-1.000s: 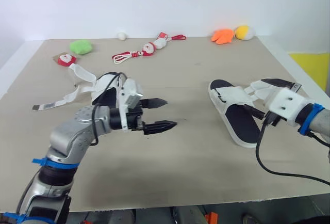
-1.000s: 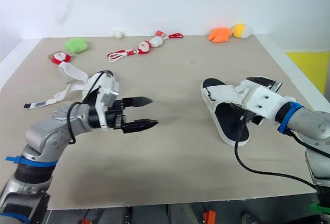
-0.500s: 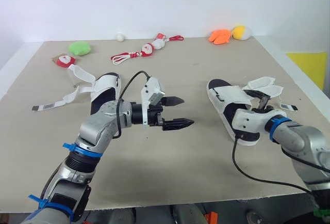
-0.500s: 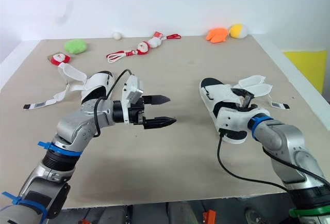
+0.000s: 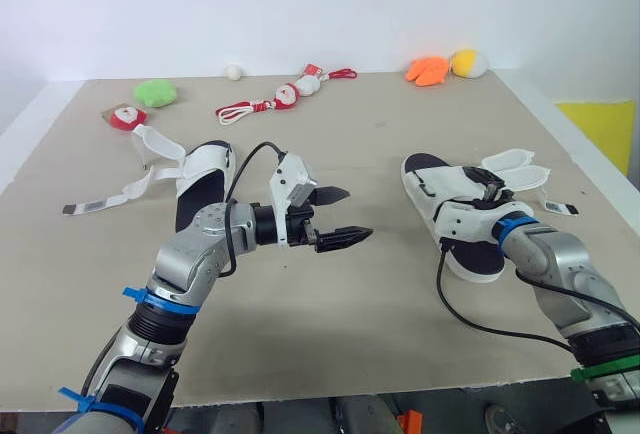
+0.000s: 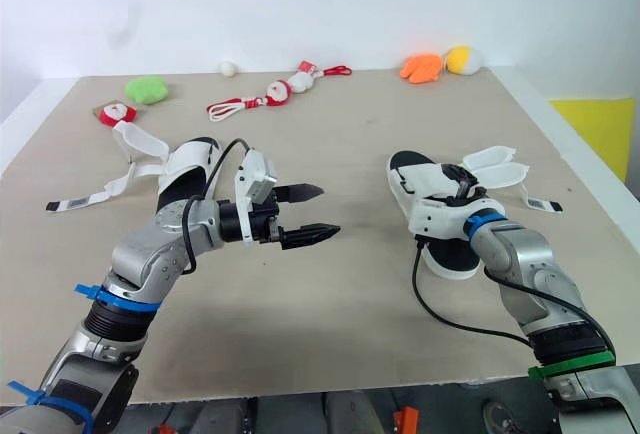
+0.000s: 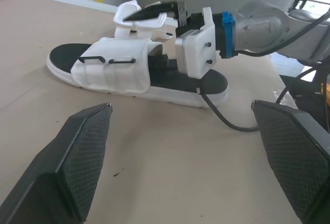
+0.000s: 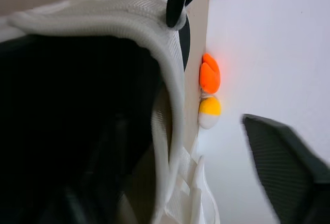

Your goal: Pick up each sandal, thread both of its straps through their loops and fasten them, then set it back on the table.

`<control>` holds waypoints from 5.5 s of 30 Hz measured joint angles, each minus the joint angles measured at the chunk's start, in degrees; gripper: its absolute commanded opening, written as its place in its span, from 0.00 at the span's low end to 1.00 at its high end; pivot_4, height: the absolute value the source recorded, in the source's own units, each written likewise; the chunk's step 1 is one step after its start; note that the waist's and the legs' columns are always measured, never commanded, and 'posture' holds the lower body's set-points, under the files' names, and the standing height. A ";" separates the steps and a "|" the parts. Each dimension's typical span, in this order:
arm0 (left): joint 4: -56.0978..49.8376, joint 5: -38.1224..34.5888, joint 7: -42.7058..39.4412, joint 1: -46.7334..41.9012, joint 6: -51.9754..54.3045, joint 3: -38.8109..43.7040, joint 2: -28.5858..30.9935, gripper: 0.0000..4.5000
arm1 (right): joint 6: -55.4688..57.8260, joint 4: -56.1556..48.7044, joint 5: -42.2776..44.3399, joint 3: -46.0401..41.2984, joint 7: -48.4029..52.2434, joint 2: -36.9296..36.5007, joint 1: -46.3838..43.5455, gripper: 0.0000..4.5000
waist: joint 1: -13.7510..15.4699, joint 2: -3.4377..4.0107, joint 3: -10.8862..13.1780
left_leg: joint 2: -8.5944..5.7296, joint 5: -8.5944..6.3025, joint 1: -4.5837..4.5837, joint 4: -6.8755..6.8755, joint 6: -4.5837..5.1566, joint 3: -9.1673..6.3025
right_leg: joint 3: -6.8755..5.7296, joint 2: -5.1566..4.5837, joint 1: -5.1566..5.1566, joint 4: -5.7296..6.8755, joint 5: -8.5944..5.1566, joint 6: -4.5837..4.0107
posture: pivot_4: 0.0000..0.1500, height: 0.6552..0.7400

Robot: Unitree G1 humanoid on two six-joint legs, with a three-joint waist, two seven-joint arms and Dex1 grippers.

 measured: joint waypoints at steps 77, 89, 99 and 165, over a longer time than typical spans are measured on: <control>-9.72 -2.64 -23.81 15.37 -4.23 9.39 32.71 0.15 | 6.96 -1.85 90.07 16.58 44.26 -10.47 -20.95 1.00 | -1.19 -0.20 0.10 | 0.14 -0.01 0.11 -0.04 0.26 0.04 | -0.04 0.05 -0.03 0.11 -0.19 -0.53 | 1.00 1.00; -7.90 7.78 -22.56 14.88 -8.96 -1.62 28.65 0.01 | 30.27 -18.10 91.38 2.74 39.94 -3.36 -21.16 1.00 | -0.43 -0.19 0.11 | 0.16 -0.09 -0.19 -0.08 0.37 0.02 | -0.06 0.11 -0.30 0.09 -0.13 -0.20 | 1.00 1.00; -6.24 11.51 -21.28 14.96 -12.39 -3.25 26.02 0.01 | 42.47 -20.18 92.14 -4.40 35.86 -0.27 -22.16 1.00 | 0.00 -0.14 0.06 | 0.15 -0.09 -0.14 -0.05 0.37 0.03 | -0.06 0.09 -0.22 0.08 -0.10 -0.22 | 1.00 1.00; -7.36 14.33 -16.56 18.55 -15.93 -3.38 23.86 0.00 | 59.20 41.70 74.92 -25.16 20.71 29.39 -41.95 0.02 | -1.23 0.35 -0.15 | -0.05 0.08 -0.15 -0.15 0.81 -0.20 | 0.06 0.08 0.56 -0.98 0.06 -0.11 | 1.00 1.00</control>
